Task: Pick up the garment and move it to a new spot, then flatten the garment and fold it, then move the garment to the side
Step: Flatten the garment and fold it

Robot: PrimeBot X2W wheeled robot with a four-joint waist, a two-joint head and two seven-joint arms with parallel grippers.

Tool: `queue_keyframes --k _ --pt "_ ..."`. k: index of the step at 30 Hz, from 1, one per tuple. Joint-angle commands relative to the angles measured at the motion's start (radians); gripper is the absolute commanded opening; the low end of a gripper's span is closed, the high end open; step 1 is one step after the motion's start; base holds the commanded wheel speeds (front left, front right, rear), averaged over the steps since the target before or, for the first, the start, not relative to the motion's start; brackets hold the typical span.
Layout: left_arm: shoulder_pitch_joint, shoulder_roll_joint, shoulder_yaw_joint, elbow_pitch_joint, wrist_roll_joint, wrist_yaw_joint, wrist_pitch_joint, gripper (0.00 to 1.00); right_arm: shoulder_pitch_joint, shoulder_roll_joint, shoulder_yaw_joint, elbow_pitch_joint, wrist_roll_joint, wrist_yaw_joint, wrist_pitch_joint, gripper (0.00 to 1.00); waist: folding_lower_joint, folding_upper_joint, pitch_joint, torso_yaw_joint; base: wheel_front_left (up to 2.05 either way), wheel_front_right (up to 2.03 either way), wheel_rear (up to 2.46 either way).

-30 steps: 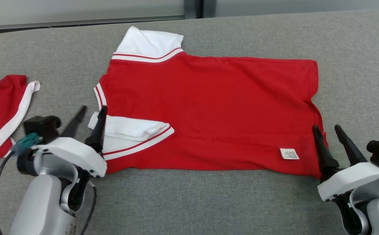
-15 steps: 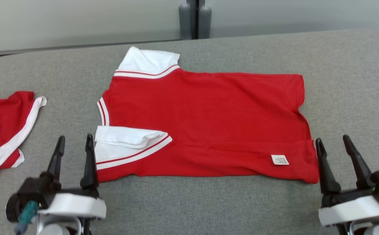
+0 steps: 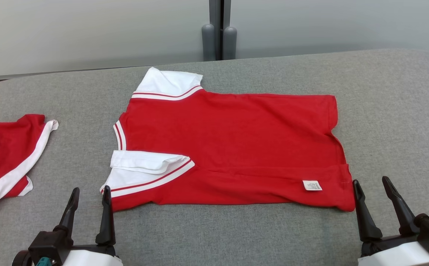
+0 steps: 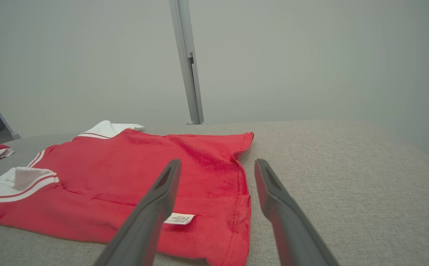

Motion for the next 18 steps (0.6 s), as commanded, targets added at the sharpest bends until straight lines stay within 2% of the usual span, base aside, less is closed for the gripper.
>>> queue_keyframes --k 1,6,10,18 --pt "-0.004 0.004 0.003 0.005 -0.002 -0.005 -0.004 1.00 -0.005 -0.008 0.000 -0.007 -0.001 0.000 0.003 1.00 0.0000 0.0000 0.001 0.001 0.00 0.00 0.00" --pt "-0.042 0.010 -0.014 0.032 -0.001 -0.021 0.004 1.00 -0.014 -0.012 -0.003 0.001 0.004 0.000 0.005 1.00 0.0000 0.0000 0.016 0.007 0.00 0.00 0.00" --pt "-0.073 0.006 -0.029 0.109 -0.029 -0.047 0.037 1.00 -0.028 -0.008 -0.002 0.050 0.022 0.000 -0.002 1.00 0.0000 0.0000 0.038 0.008 0.00 0.00 0.00" --pt "-0.163 -0.012 -0.013 0.334 -0.127 -0.100 0.077 1.00 -0.105 -0.014 0.031 0.259 0.074 0.000 -0.010 1.00 0.0000 0.0000 0.110 0.004 0.00 0.00 0.00"
